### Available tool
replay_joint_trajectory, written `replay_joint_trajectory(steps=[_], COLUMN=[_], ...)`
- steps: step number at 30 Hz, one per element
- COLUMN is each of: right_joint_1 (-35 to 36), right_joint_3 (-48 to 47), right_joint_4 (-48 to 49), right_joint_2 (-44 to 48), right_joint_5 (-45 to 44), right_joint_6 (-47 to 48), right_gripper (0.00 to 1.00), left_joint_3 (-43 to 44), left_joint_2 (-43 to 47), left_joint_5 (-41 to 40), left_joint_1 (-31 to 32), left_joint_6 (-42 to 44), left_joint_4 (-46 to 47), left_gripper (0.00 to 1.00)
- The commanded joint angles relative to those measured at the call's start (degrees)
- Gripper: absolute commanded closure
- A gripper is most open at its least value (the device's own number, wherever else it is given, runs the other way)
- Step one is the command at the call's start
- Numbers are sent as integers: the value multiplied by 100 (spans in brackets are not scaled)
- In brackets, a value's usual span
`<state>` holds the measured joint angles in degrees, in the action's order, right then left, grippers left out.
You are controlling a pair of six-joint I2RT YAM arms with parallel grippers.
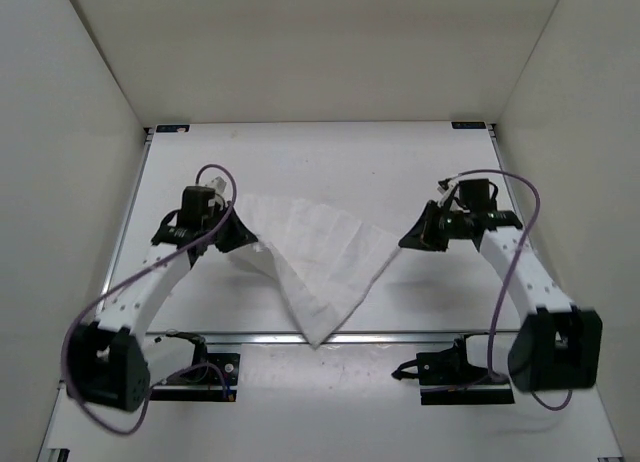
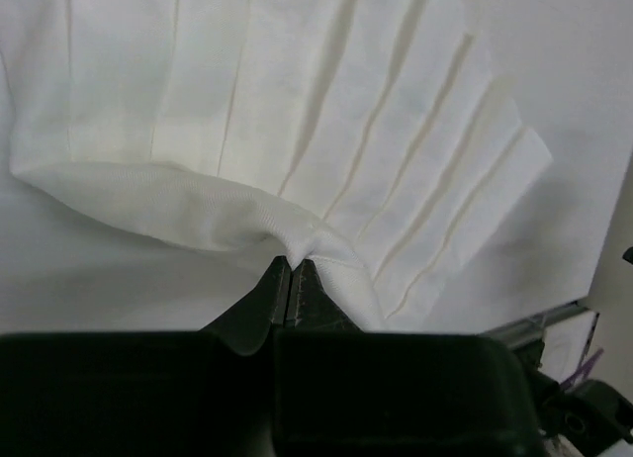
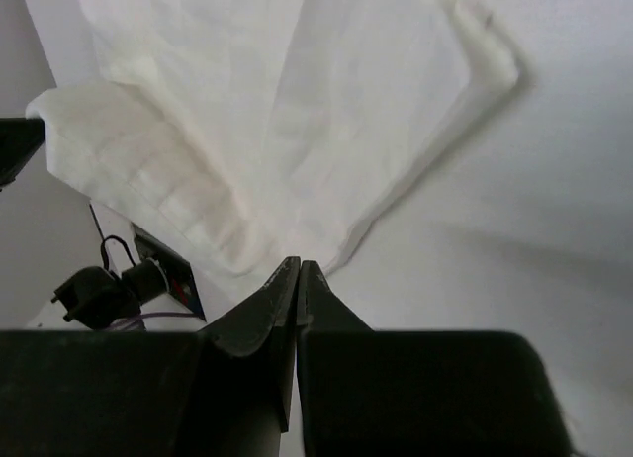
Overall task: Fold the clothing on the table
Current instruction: Fold the skirt
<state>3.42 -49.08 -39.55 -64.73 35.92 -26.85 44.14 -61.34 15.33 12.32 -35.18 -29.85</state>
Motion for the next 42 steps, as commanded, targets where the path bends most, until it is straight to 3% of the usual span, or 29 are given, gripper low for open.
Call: replay_joint_trajectory(steps=[1, 3, 6, 9, 13, 15, 20, 27, 42], right_joint_1=[79, 456, 1361, 2870, 4121, 4709, 5729, 6680, 7647], right_joint_3=[-783, -1339, -1518, -826, 195, 687, 1461, 2148, 1955], right_joint_4=[1361, 1415, 1379, 1808, 2925, 3583, 4410, 5597, 6696], right_joint_2=[-1309, -2084, -2115, -1728, -1218, -920, -181, 224, -1216], right_joint_5=[47, -277, -777, -1586, -1841, -1956, -3010, -3575, -4039], right_joint_6=[-6, 730, 1855, 2639, 2897, 2896, 3036, 3897, 4733], right_gripper=[100, 100, 100, 75, 66, 55, 37, 42, 39], left_joint_3=[585, 805, 965, 798, 587, 578, 604, 596, 605], left_joint_2=[-1053, -1860, -2320, -2304, -2251, -2277, -2505, -2769, -2796], left_joint_5=[22, 303, 471, 462, 471, 480, 471, 567, 594], left_joint_1=[-177, -177, -54, -62, -81, -54, -80, -36, -80], left_joint_6=[117, 99, 116, 38, 11, -6, 63, 46, 64], left_joint_4=[944, 1129, 1236, 1472, 1534, 1534, 1570, 1666, 1692], left_gripper=[100, 100, 100, 100, 100, 100, 100, 100, 100])
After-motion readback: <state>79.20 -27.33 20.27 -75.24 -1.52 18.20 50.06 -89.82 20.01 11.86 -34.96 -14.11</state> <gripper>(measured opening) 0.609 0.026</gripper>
